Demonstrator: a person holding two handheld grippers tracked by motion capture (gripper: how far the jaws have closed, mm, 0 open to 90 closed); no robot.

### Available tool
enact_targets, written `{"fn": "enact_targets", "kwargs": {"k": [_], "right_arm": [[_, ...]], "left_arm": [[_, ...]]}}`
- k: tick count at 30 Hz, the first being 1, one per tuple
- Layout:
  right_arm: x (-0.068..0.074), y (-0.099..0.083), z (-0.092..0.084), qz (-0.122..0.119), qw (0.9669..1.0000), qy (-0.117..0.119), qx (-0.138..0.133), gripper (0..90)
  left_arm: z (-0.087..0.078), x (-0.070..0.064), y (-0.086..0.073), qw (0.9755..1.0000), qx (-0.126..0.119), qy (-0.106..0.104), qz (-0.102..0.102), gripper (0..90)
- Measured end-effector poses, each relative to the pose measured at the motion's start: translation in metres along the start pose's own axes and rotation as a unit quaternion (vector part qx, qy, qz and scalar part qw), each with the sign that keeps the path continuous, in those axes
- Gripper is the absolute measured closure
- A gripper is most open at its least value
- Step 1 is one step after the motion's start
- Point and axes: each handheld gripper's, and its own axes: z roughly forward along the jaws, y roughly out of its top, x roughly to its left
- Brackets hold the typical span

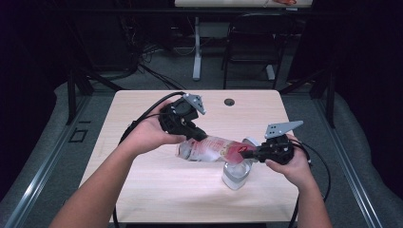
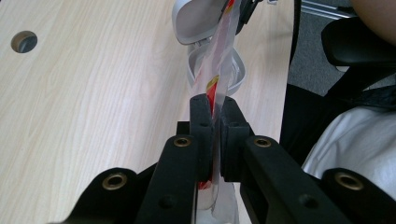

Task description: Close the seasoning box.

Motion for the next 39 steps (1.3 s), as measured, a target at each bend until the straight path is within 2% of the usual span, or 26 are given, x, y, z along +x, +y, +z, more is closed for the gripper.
{"fn": "enact_targets", "kwargs": {"k": [8, 17, 23, 29, 39], "right_arm": [[-0.001, -0.001, -0.003, 0.004, 1.0, 0.006, 0.0, 89.2], [-0.004, -0.004, -0.006, 0.006, 1.0, -0.002, 0.003, 89.7], [-0.006, -0.005, -0.005, 0.011, 0.9999, 0.001, 0.002, 90.0], [-0.007, -0.006, -0.006, 0.012, 0.9999, -0.004, 0.004, 89.9], [-0.004, -0.003, -0.003, 0.013, 0.9998, 0.011, -0.004, 89.8]], "left_arm": [[0.0, -0.002, 0.005, 1.0, 0.002, -0.003, 0.004, 86.6], [0.006, -0.001, 0.005, 1.0, 0.0, 0.002, -0.001, 84.6], [0.007, 0.0, 0.006, 1.0, -0.005, 0.003, -0.006, 83.8], [0.007, -0.001, 0.01, 1.0, -0.002, 0.003, -0.002, 85.0], [-0.001, -0.002, 0.009, 1.0, -0.002, 0.004, -0.001, 86.1]]}}
